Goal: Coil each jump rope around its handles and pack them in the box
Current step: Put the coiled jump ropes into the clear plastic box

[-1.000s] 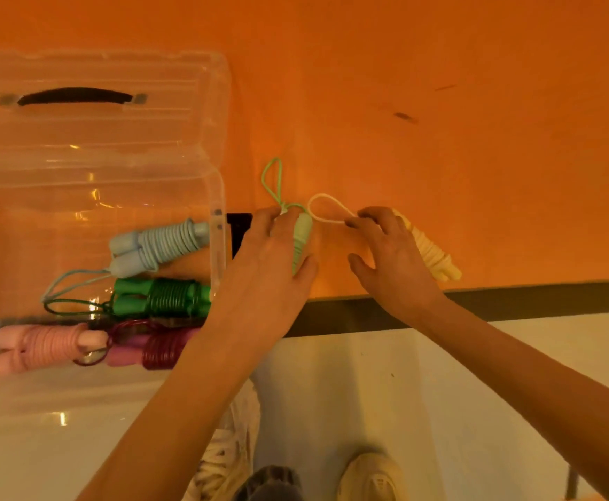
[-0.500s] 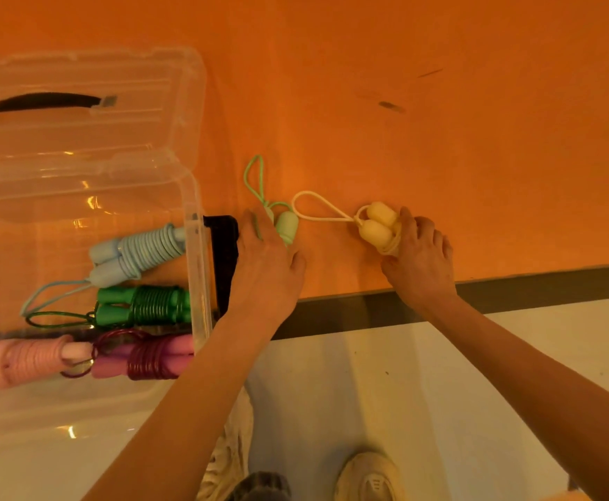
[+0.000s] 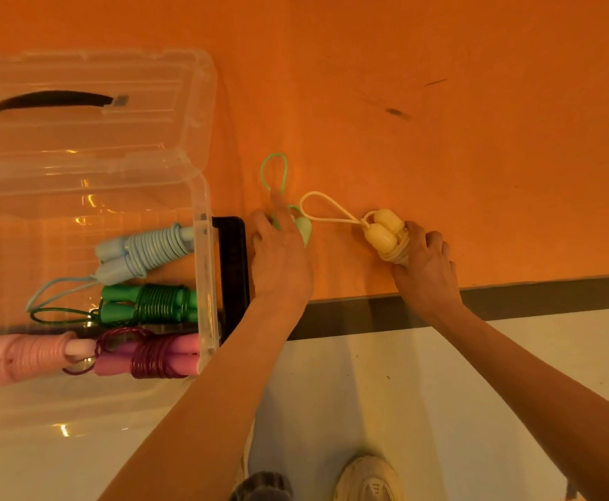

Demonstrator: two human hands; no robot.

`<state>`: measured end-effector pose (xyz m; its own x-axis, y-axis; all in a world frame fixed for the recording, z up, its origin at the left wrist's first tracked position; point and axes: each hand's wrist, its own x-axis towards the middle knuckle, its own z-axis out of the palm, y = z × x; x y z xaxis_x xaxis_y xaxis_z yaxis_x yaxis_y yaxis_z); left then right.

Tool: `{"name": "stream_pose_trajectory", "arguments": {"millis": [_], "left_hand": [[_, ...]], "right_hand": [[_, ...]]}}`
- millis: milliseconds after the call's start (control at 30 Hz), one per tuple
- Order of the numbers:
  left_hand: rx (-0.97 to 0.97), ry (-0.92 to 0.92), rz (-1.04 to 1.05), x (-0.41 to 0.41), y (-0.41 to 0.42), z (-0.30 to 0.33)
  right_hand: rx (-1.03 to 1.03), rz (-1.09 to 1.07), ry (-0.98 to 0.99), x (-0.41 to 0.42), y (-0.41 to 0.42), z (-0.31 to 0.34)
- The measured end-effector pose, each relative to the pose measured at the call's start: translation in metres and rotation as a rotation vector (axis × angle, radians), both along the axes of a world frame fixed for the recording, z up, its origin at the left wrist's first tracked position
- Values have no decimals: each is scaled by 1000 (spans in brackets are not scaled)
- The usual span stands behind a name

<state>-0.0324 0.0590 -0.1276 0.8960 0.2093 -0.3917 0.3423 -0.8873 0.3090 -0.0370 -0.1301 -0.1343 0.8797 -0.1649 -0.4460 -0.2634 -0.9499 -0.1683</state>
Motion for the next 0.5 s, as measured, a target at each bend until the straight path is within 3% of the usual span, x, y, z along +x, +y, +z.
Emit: {"name": "stream_pose_trajectory", "arguments": {"millis": [167,367,500], "left_hand": [[-87,-35,-19,0,-4,9],[-378,-172,4,-8,4,46],[-621,-210,146,-15,17,74]], "right_hand": [[99,-69,-5,-1,0,5],[357,-178,-105,-1,-5,31],[445,-163,-137,1,4,58]]}}
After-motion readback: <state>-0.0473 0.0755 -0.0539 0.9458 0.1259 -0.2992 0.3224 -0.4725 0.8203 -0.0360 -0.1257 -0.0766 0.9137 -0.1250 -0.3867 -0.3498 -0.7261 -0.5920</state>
